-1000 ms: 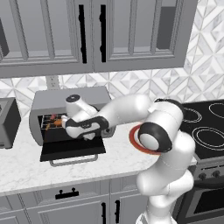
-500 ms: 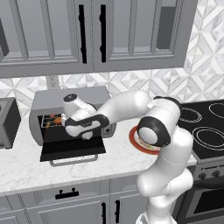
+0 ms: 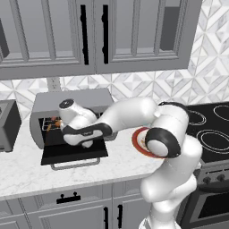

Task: Pick up the kebab skewer and baguette bread, and place them inside the toaster oven. Close the toaster oven door and start by setting the timer.

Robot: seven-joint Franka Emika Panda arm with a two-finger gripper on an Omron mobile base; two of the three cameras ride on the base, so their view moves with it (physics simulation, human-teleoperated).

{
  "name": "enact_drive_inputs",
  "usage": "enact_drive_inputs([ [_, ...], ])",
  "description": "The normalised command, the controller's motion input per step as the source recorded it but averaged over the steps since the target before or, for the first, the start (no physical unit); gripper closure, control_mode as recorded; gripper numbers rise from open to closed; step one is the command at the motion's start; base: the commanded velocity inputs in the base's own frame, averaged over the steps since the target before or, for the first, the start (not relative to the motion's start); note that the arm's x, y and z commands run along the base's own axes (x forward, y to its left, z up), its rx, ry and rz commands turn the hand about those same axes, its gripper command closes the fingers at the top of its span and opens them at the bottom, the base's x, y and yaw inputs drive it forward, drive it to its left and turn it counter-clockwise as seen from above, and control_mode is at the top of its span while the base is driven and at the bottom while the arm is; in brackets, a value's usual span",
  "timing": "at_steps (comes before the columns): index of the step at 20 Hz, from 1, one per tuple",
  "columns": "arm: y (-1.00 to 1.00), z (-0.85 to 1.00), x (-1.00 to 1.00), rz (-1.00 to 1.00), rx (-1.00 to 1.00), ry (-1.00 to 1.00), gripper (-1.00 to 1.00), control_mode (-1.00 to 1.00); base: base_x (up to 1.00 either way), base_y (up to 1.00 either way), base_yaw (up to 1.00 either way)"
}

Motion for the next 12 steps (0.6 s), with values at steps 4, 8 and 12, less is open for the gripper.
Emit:
enact_drive_inputs([
  [4,-0.03,0.2,-1.0,0.06,0.0,0.0,-1.0,-1.0,0.0,0.0,0.0],
  [8,0.0,0.15,-1.0,0.26,0.0,0.0,-1.0,-1.0,0.0,0.0,0.0],
  [12,-0.11,0.0,-0.97,0.38,0.0,0.0,-1.0,-1.0,0.0,0.0,0.0],
])
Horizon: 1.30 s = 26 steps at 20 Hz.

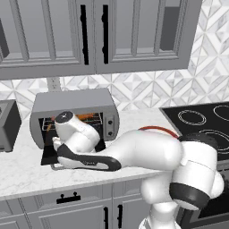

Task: Pick up the kebab skewer and baguette bread, and place them inside the toaster oven. Close the toaster oven door and start by setting the timer.

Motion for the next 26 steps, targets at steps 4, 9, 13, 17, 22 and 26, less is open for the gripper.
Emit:
enact_drive_inputs([
  [4,-0.13,-0.01,-0.63,0.41,0.0,0.06,-1.0,-1.0,0.0,0.0,0.0],
  [9,-0.18,-0.28,-0.12,0.38,0.0,0.17,-1.0,-1.0,0.0,0.0,0.0],
  [13,0.0,-0.34,0.0,0.37,0.0,0.09,-1.0,-1.0,0.0,0.0,0.0],
  [17,0.07,-0.26,0.01,0.24,0.0,0.0,-1.0,-1.0,0.0,0.0,0.0],
  [22,0.05,-0.17,0.11,0.07,0.0,-0.02,-1.0,-1.0,0.0,0.0,0.0],
  [26,0.0,-0.09,0.37,0.0,0.0,-0.1,-1.0,-1.0,0.0,0.0,0.0],
])
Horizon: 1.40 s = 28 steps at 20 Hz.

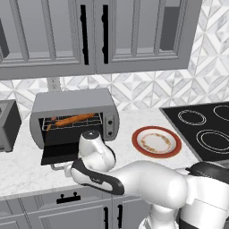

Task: Pick up the kebab skewer and baguette bread, and place them inside the toaster oven. Close the toaster oven door and start by setting the timer.

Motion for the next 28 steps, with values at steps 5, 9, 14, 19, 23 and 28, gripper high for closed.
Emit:
enact_drive_inputs([
  [5,0.05,-0.08,0.43,0.0,0.0,-0.11,-1.0,-1.0,0.0,0.0,0.0],
  [9,0.22,-0.11,0.24,0.0,0.0,-0.07,-1.0,-1.0,0.0,0.0,0.0],
  [14,0.35,-0.13,0.09,0.0,0.0,-0.06,-1.0,-1.0,0.0,0.0,0.0],
  [19,0.14,-0.08,0.19,0.0,0.0,-0.11,-1.0,-1.0,0.0,0.0,0.0],
  [23,0.01,-0.18,0.07,0.0,0.0,-0.08,-1.0,-1.0,0.0,0.0,0.0],
  [28,0.0,-0.1,0.12,0.0,0.0,-0.04,-1.0,-1.0,0.0,0.0,0.0],
])
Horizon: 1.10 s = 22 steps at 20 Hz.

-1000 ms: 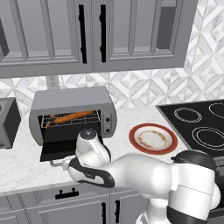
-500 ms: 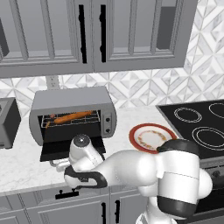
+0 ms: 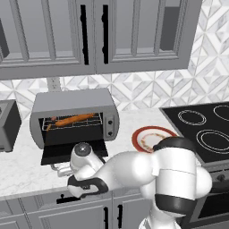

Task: Pick up the kebab skewer and baguette bread, and place them inside the toaster oven. Close the toaster oven door and start by setting the timer.

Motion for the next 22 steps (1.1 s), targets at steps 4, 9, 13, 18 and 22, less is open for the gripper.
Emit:
enact_drive_inputs([
  [4,0.0,-0.02,0.25,0.0,0.02,-0.01,-1.0,-1.0,0.0,0.0,0.0],
  [9,0.0,0.0,0.21,0.0,0.07,0.0,-1.0,-1.0,0.0,0.0,0.0],
  [13,0.0,-0.02,0.11,0.0,0.07,-0.01,-1.0,-1.0,0.0,0.0,0.0],
  [18,0.0,-0.05,0.11,0.0,0.03,-0.08,-1.0,-1.0,0.0,0.0,0.0],
  [22,0.0,0.0,0.21,0.0,0.0,-0.11,-1.0,-1.0,0.0,0.0,0.0],
])
